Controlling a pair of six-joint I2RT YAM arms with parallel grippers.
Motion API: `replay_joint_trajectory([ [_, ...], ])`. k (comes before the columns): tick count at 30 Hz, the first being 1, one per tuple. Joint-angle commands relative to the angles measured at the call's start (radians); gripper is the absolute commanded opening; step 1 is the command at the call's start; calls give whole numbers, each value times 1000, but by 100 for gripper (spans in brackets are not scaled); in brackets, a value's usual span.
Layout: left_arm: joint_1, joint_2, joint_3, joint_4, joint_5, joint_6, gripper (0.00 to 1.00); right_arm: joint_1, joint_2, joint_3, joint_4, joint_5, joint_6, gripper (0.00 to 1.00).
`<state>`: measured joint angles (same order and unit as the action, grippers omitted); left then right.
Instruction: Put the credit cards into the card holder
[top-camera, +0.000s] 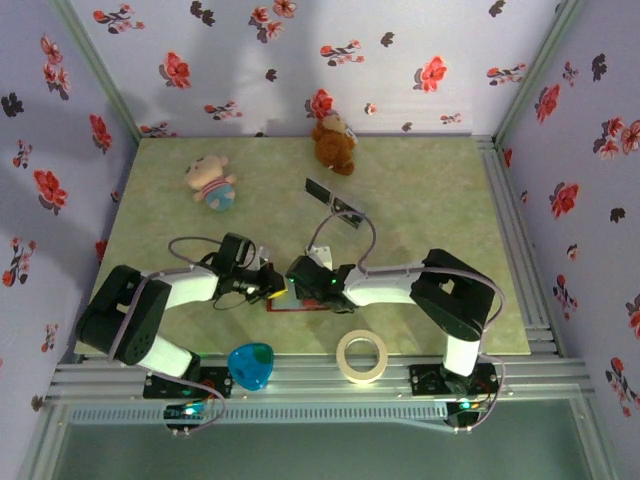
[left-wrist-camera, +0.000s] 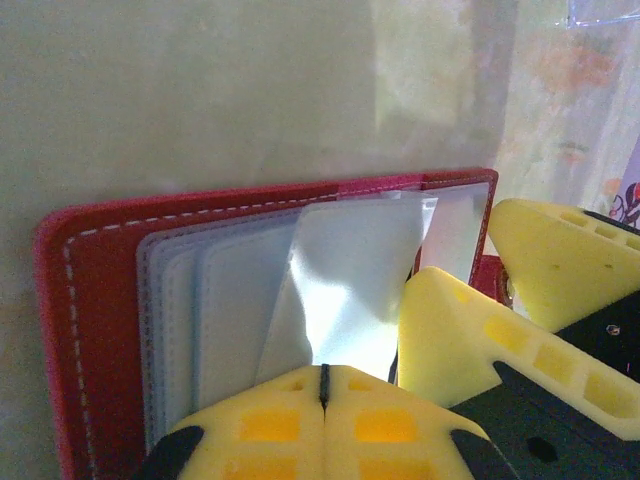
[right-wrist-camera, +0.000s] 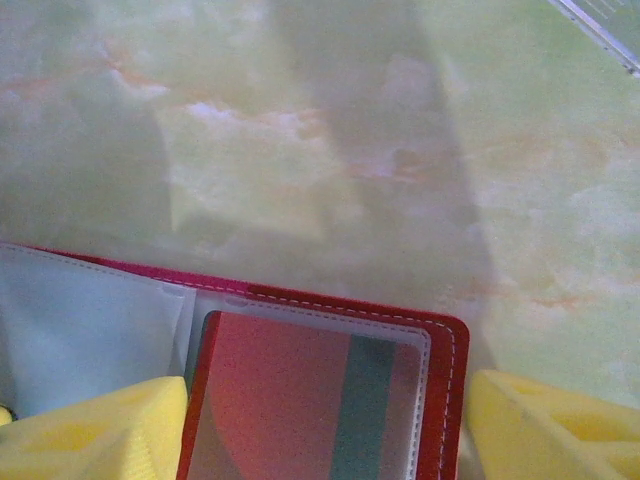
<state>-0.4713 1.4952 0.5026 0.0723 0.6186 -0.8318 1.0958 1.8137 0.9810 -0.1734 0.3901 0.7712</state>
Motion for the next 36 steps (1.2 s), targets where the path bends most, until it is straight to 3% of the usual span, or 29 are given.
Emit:
replay_joint_trajectory([
  [1, -3, 22, -56, -160, -86, -1, 0, -3, -25, -3, -145, 114, 7, 74],
  [8, -4, 17, -71, -159, -95, -10, 0, 6, -11, 13, -192, 150, 20, 83],
  [17, -4, 5, -79, -151, -82, -27, 0, 9, -20, 3, -134, 117, -71, 81],
  [25, -12, -138, -80, -202, -63, -60, 0, 17, -67, 3, -97, 99, -138, 87],
  [29, -13, -257, -85, -248, -72, -73, 6, 15, -101, 15, -91, 82, -163, 92],
  [33, -12, -355, -54, -349, -79, -59, 21, 6, -158, 21, -123, 77, -170, 97],
  [36, -10, -419, -24, -435, -108, -32, 27, -7, -184, 43, -166, 0, -186, 98],
])
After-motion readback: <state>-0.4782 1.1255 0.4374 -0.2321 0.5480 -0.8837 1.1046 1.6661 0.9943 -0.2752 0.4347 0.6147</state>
